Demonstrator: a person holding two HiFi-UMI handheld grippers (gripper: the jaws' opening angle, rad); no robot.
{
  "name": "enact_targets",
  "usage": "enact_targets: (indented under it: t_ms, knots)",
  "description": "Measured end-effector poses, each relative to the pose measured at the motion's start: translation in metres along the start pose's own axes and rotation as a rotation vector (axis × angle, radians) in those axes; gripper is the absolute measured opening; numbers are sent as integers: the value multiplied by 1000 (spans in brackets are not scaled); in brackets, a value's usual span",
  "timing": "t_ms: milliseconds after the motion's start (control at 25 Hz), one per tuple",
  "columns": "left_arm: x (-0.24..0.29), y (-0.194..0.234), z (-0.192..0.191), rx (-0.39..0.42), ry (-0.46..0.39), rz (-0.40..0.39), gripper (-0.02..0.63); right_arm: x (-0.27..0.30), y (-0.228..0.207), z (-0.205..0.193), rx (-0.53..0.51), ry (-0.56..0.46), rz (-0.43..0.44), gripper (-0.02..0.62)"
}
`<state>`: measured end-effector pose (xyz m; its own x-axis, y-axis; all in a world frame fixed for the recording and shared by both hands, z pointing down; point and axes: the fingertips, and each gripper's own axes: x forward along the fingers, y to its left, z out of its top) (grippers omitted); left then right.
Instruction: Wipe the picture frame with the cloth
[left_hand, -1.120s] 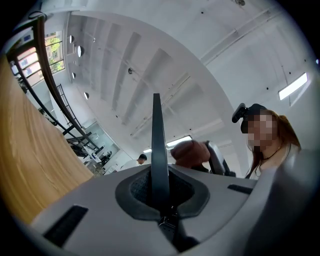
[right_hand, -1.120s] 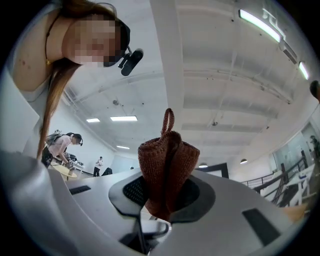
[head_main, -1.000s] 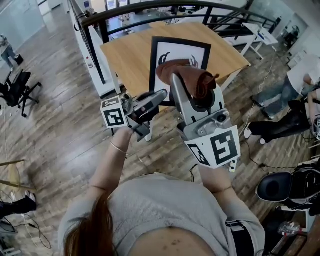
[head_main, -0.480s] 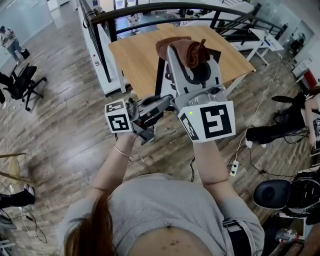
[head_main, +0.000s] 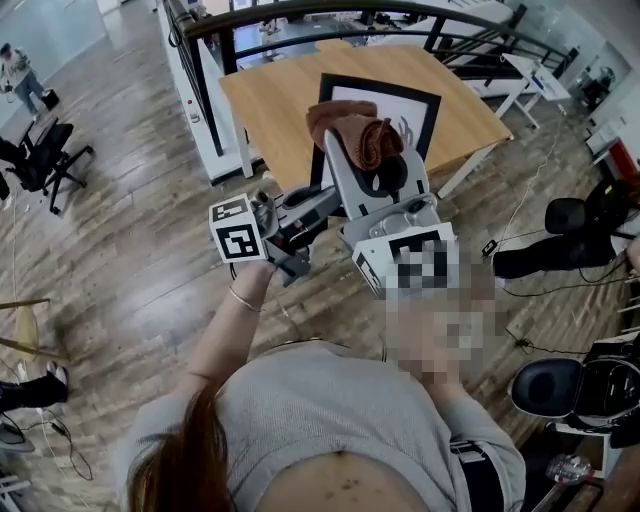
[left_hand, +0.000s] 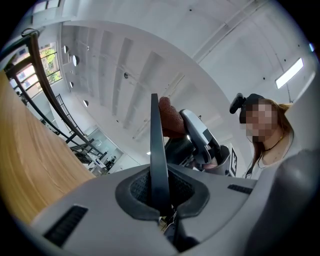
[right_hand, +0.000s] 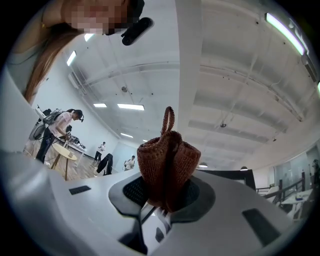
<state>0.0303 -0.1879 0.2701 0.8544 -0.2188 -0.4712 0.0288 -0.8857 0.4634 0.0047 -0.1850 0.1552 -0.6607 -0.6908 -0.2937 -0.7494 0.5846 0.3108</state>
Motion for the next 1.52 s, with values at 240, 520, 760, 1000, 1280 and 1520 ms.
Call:
enact_targets:
  t_ms: [240,520,760,1000,1280,1520]
  knots:
    - [-13,-1,-1,1,5,14,20,-9,20,-16,46,40,10,97]
    - [-45,-4,2,-3,-2,17,18,-11,63,-35,74,90,33,97]
    - [-54,-4,12,-21,-36,19,18,-13,87,-48,80,155,62,97]
    - [-51,-5,9,-29,-13,0,18,-21,94,-50,94,170,40,97]
    - [-54,-3,11,-43,14,1,18,-23,102,-50,118,190,45,97]
    - [-50,-4,5,-54,-7,13,20,-40,115,-47,158,180,101,97]
